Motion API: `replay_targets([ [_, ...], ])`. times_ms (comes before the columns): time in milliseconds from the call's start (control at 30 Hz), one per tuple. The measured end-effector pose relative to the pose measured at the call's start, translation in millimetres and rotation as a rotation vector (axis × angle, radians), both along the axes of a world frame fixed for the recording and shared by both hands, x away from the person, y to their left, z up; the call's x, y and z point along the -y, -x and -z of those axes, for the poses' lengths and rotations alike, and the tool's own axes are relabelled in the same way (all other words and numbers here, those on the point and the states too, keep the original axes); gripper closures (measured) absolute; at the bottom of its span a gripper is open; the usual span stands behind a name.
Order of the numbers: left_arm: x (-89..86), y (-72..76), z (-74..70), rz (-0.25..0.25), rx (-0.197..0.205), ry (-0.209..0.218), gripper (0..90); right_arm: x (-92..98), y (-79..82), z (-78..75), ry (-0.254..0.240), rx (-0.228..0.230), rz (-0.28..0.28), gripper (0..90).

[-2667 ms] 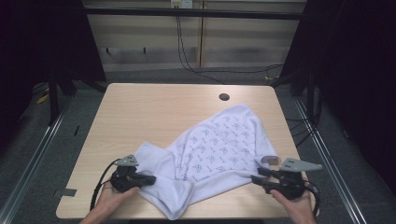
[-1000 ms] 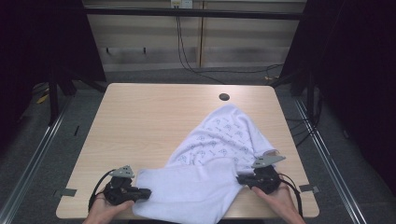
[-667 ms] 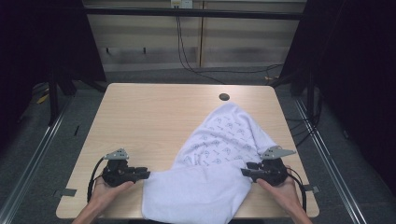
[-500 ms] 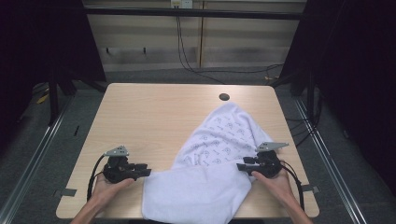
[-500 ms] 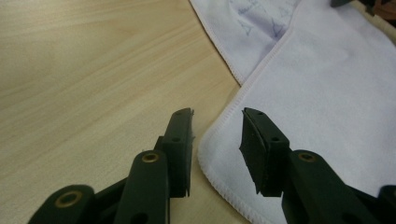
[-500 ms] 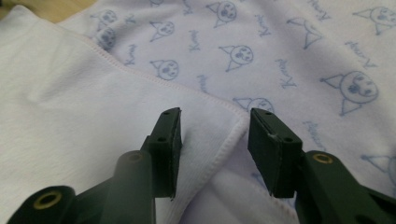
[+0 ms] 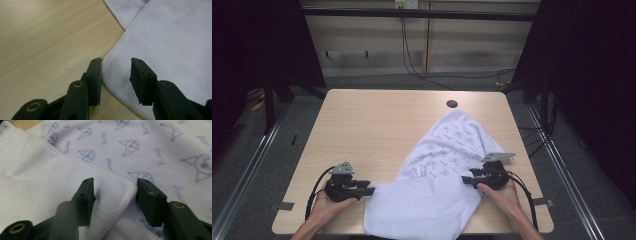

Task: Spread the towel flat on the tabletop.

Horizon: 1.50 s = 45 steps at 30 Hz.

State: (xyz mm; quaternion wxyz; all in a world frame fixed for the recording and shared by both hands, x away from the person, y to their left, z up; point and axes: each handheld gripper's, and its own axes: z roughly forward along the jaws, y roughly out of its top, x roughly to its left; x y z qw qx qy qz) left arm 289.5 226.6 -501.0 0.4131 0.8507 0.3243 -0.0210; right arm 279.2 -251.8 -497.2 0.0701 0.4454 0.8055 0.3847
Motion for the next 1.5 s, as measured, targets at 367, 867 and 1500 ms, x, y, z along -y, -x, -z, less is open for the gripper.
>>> replay_targets([
  [367, 5.3, 9.0, -4.6, 0.093, -0.031, 0.056, 88.5, -1.8, 13.2, -16.7, -0.095, 0.053, -0.05, 82.9],
  [867, 91.7, -2.5, -7.2, 0.206, -0.001, 0.084, 88.3, 31.6, 40.3, -10.5, -0.003, -0.01, 0.042, 83.1],
  [1500, 89.9, -52.7, 1.6, 0.03, 0.049, -0.039, 88.7, 0.3, -91.0, 3.7, 0.096, 0.066, 0.141, 83.6],
])
